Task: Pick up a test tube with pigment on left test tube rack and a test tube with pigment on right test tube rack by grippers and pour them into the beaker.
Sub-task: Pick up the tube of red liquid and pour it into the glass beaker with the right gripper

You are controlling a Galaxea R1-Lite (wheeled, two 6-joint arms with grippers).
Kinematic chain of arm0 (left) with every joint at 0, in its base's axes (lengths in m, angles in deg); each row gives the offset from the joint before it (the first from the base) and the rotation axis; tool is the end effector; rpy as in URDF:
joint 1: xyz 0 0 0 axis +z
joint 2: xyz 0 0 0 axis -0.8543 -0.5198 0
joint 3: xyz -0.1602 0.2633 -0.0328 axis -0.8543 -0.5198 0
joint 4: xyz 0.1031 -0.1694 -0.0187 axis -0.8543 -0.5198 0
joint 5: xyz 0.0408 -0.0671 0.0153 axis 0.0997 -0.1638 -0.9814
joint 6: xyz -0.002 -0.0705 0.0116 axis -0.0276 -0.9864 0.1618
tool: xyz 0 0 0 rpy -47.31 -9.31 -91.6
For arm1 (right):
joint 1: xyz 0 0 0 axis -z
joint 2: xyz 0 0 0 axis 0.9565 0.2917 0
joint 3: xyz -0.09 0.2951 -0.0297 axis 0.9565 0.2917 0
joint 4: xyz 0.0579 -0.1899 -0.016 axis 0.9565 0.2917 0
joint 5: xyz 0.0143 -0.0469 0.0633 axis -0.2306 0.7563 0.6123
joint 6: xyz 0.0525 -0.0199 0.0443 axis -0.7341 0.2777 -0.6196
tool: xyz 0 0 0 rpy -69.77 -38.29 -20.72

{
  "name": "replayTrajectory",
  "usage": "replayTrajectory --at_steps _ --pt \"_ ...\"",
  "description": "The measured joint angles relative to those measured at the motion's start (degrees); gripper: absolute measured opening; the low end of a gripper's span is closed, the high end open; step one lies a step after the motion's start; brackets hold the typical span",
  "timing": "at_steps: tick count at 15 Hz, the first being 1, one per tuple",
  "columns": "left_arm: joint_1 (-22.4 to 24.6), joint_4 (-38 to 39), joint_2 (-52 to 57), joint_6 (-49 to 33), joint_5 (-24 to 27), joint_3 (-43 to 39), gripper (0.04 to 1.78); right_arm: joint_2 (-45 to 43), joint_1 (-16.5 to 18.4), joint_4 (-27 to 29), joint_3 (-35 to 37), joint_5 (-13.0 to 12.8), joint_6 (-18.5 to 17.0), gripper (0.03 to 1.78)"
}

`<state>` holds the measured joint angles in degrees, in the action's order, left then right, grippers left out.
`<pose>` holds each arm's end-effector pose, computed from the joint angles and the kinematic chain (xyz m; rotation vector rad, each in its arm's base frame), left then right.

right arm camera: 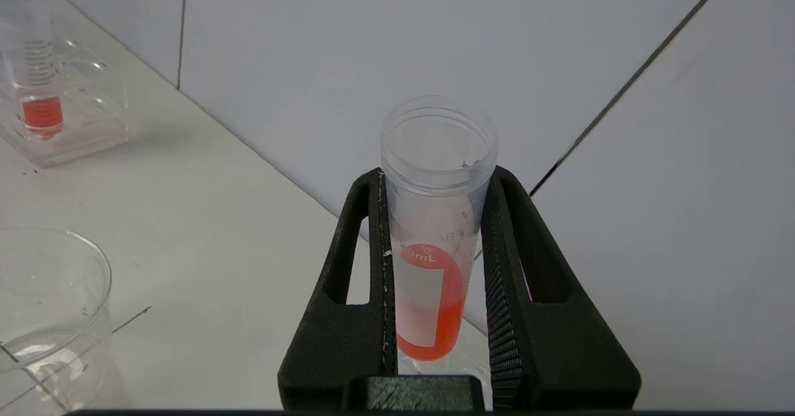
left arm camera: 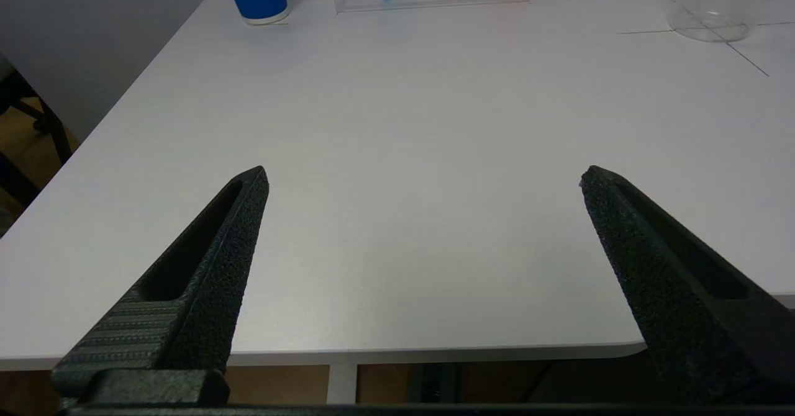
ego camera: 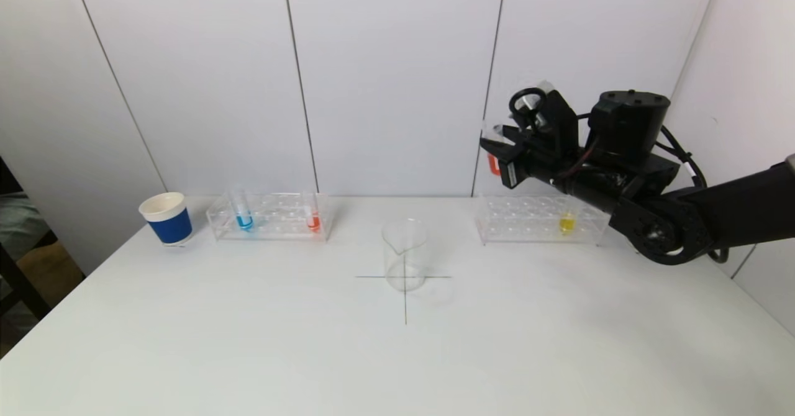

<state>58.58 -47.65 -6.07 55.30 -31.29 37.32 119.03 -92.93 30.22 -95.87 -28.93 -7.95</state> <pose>0.0201 -0.0015 0.0727 0.0342 0.0929 -0.0233 0.4197 0.1643 0.1884 -0.3958 -0.0837 0.5095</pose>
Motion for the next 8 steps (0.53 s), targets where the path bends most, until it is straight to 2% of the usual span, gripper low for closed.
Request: replayTrajectory --at_steps 3,8 --pt "0.00 0.00 0.00 0.00 0.01 0.00 1.76 0.04 -0.11 0.17 0.39 3.58 3.83 0.47" --pt "0.00 0.00 0.00 0.00 0.06 0.00 1.76 0.37 -1.74 0.74 0.50 4.06 9.79 0.47"
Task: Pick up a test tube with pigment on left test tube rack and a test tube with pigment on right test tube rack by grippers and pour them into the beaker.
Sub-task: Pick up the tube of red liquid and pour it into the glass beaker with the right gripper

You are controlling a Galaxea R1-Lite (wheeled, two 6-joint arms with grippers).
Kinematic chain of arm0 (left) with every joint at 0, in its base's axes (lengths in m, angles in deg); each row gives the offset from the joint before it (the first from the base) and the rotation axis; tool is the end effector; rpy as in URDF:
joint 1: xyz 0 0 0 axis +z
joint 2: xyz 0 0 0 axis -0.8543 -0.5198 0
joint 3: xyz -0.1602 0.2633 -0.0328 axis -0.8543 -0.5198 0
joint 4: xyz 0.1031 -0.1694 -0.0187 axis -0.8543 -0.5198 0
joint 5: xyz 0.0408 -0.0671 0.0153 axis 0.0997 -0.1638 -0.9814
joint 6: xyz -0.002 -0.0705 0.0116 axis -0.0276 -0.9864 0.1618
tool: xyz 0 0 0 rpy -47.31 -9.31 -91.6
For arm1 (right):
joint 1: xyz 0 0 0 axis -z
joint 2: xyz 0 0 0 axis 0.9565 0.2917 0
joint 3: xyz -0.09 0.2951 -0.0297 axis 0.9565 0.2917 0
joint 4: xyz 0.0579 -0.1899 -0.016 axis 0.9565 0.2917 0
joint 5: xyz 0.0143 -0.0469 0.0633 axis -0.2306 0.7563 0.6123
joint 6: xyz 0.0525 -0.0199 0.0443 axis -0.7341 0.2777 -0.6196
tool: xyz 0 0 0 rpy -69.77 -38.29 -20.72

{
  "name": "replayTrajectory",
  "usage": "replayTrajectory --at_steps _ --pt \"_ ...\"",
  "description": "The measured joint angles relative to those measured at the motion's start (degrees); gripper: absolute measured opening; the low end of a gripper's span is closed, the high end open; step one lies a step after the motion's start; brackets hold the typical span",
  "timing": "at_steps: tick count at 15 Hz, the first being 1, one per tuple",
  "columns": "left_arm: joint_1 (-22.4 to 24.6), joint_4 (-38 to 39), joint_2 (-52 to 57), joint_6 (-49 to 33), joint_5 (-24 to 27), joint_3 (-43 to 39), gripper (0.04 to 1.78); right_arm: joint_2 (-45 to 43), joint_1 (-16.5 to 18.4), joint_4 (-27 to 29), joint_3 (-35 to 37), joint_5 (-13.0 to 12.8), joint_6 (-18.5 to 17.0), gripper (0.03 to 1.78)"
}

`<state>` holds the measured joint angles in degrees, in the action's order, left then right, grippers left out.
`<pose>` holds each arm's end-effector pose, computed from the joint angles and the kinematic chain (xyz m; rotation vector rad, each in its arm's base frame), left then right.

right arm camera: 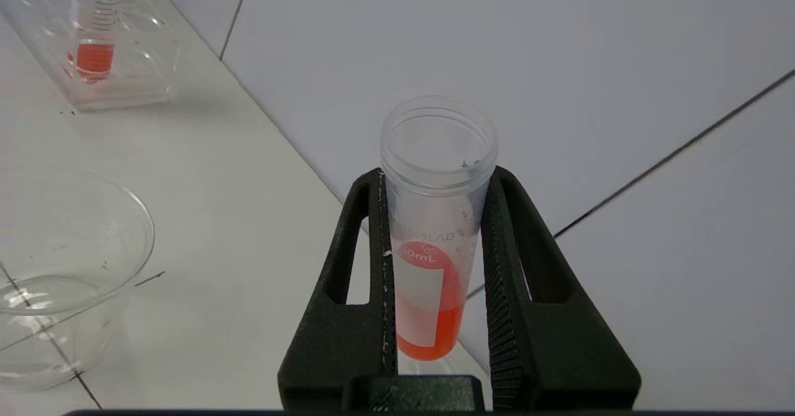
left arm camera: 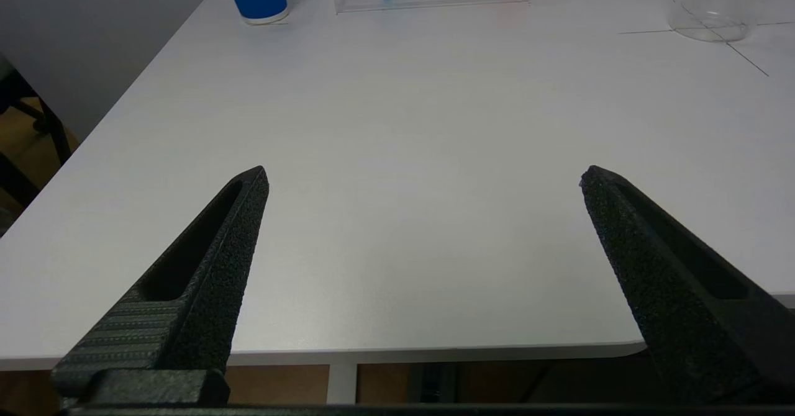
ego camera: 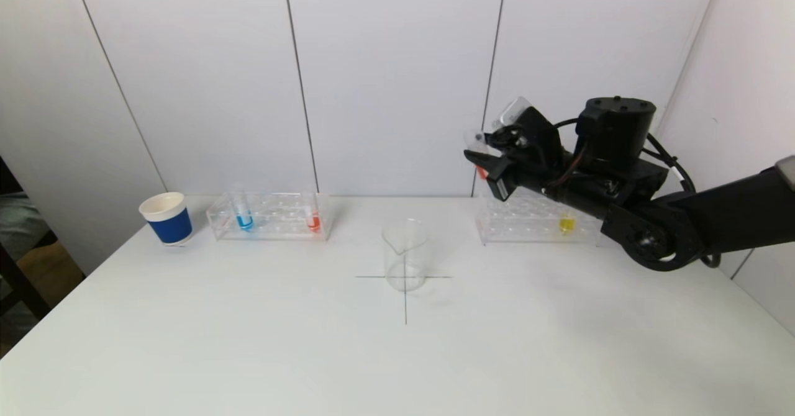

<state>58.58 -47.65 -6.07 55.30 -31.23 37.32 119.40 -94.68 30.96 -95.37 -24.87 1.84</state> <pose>0.0201 -0.0016 0.0727 0.0341 0.0929 -0.0243 0.4120 0.1814 0.1807 -0.5587 -0.1289 0.6106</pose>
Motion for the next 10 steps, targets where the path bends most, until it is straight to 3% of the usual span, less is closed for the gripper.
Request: replayTrajectory --at_steps 2,7,10 --pt "0.00 -0.02 0.00 -0.01 -0.05 0.00 1.76 0.29 -0.35 0.37 -0.17 1.23 2.71 0.47" --pt "0.02 0.00 0.00 -0.01 -0.05 0.00 1.76 1.32 -2.00 0.48 -0.22 1.05 9.02 0.47" --pt "0.00 0.00 0.00 0.00 -0.05 0.00 1.76 2.11 -3.66 0.20 0.00 0.66 10.50 0.47"
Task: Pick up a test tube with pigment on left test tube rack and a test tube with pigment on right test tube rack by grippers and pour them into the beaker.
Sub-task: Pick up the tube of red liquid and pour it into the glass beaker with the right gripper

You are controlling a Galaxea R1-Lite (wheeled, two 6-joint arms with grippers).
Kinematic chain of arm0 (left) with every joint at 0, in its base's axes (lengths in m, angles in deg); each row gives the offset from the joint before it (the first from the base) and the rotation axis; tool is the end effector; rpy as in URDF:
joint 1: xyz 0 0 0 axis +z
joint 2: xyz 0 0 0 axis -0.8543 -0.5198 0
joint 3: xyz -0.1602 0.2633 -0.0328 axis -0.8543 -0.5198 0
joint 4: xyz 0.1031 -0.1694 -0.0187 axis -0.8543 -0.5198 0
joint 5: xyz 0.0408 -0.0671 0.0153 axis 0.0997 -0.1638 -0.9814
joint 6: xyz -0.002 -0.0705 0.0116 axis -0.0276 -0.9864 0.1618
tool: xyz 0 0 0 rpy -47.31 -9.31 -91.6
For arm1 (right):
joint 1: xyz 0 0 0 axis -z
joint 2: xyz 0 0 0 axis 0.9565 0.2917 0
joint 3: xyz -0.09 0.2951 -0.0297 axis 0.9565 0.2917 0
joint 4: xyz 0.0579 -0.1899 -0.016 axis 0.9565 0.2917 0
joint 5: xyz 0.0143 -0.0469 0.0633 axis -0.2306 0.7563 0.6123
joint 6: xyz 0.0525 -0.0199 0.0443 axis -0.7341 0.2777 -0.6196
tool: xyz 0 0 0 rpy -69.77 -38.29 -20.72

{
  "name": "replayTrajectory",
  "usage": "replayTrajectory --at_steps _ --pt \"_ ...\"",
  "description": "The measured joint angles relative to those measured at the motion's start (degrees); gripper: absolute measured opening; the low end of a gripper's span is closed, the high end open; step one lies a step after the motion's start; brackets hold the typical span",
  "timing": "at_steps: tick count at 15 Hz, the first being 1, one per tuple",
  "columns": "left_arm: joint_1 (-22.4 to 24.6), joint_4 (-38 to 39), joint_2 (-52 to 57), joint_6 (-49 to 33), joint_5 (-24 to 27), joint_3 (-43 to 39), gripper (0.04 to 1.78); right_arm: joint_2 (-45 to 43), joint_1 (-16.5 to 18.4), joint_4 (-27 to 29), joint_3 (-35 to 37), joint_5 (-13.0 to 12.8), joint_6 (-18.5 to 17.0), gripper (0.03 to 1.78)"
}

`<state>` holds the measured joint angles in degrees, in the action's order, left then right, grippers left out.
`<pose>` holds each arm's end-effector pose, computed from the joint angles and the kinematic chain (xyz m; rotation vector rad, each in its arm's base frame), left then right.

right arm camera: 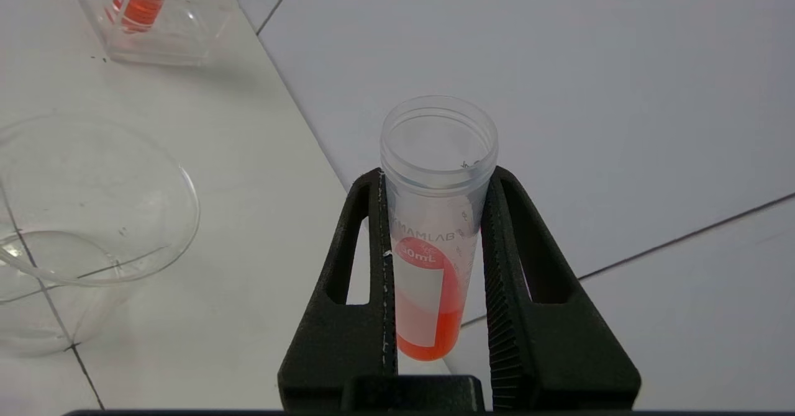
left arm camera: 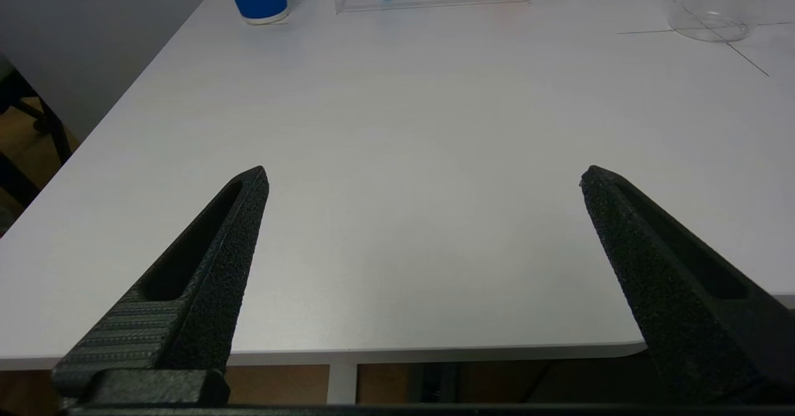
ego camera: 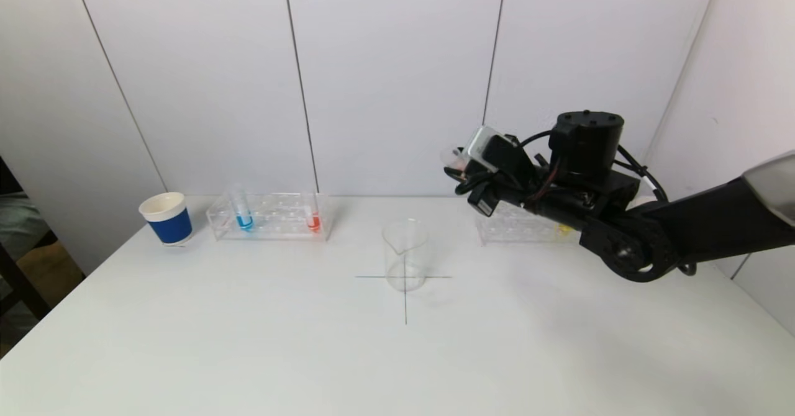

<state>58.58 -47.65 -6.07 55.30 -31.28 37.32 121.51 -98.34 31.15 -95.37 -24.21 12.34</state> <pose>0.0201 -0.0015 0.0727 0.0342 0.0929 -0.0235 0.4047 0.2107 0.1635 -0.7344 -0.1757 0.6893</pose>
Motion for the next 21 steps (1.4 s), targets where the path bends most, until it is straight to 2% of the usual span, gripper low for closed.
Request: replayTrajectory --at_steps 5,8,14,21 --pt "0.00 0.00 0.00 0.00 0.02 0.00 1.76 0.83 -1.22 -1.00 0.16 0.06 1.30 0.47" --pt "0.00 0.00 0.00 0.02 0.00 0.00 1.76 1.50 -1.33 -3.84 0.80 0.63 1.58 0.47" --pt "0.00 0.00 0.00 -0.04 0.02 0.00 1.76 4.11 -2.07 -10.23 2.82 0.85 5.02 0.47" --pt "0.00 0.00 0.00 0.00 -0.01 0.00 1.76 4.80 -2.10 -10.84 3.89 1.21 9.44 0.47"
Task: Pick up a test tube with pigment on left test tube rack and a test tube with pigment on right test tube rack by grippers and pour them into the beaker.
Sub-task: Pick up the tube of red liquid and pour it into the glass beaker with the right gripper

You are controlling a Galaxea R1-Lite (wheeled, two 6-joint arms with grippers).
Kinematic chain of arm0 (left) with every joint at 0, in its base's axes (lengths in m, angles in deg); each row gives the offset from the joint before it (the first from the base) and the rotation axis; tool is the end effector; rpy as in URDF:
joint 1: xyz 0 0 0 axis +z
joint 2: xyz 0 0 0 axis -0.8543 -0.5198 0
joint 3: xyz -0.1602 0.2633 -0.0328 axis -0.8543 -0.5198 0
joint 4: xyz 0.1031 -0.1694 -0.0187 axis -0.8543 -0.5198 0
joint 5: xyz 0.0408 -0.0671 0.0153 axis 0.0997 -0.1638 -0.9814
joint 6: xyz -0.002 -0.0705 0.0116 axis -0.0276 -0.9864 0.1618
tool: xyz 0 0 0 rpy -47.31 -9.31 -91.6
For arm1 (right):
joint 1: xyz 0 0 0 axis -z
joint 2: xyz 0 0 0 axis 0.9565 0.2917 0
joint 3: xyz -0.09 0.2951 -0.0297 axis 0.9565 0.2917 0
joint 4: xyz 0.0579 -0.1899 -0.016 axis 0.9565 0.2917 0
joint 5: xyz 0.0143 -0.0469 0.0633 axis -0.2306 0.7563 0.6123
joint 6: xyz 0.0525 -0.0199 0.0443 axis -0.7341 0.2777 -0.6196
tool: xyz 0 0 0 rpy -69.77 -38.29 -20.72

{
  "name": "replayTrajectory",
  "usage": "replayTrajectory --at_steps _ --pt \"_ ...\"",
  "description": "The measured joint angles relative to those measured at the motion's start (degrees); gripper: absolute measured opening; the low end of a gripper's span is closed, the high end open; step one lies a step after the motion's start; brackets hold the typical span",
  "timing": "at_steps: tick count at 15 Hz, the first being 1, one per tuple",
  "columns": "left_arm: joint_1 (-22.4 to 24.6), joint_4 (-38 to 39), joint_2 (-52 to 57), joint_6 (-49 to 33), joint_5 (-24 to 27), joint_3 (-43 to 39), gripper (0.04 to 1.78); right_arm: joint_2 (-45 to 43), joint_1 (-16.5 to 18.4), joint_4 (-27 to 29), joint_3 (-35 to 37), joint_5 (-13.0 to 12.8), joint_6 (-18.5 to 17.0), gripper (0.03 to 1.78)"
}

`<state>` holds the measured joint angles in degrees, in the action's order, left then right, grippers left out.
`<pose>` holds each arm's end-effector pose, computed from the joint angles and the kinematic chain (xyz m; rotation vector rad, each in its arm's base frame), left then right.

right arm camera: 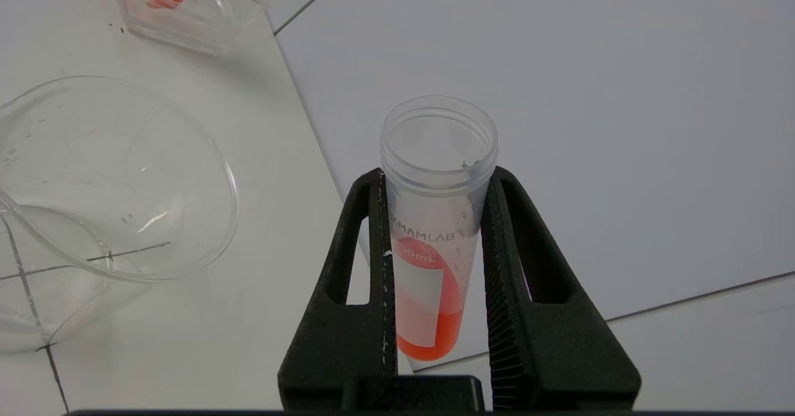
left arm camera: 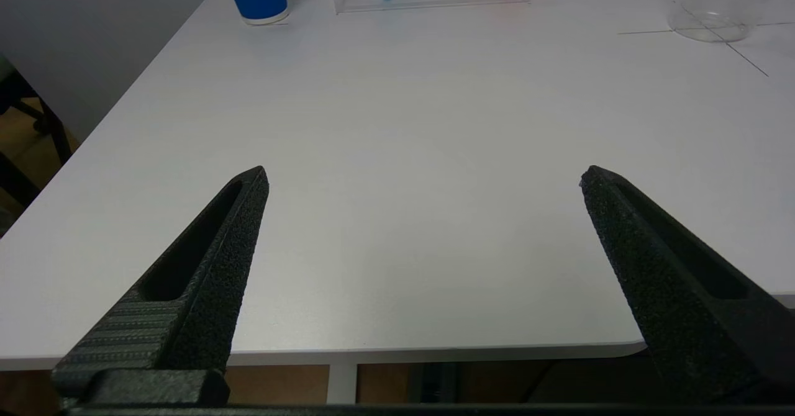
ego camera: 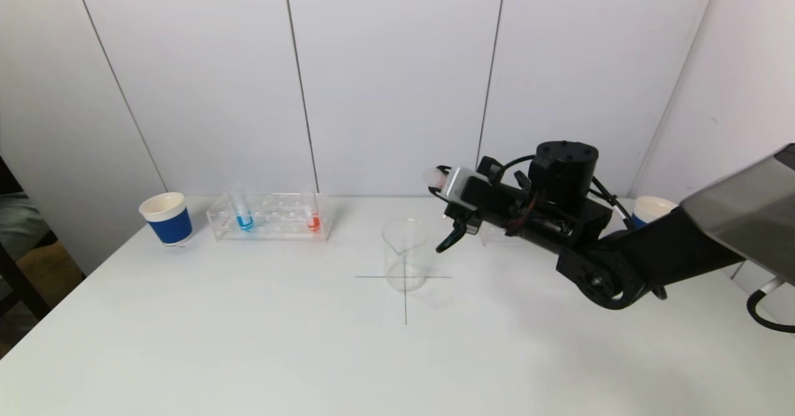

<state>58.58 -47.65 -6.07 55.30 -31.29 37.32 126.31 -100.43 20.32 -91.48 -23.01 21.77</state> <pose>0.0201 -0.0015 0.0727 0.0342 0.0929 -0.0233 0.4010 0.2291 0.1321 -0.8823 -0.2959 0.7160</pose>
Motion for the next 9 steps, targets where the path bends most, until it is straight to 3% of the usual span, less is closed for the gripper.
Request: replayTrajectory --at_steps 9 --pt "0.00 0.00 0.00 -0.01 0.00 -0.02 1.76 1.35 -0.02 -4.90 1.97 1.35 3.45 0.47"
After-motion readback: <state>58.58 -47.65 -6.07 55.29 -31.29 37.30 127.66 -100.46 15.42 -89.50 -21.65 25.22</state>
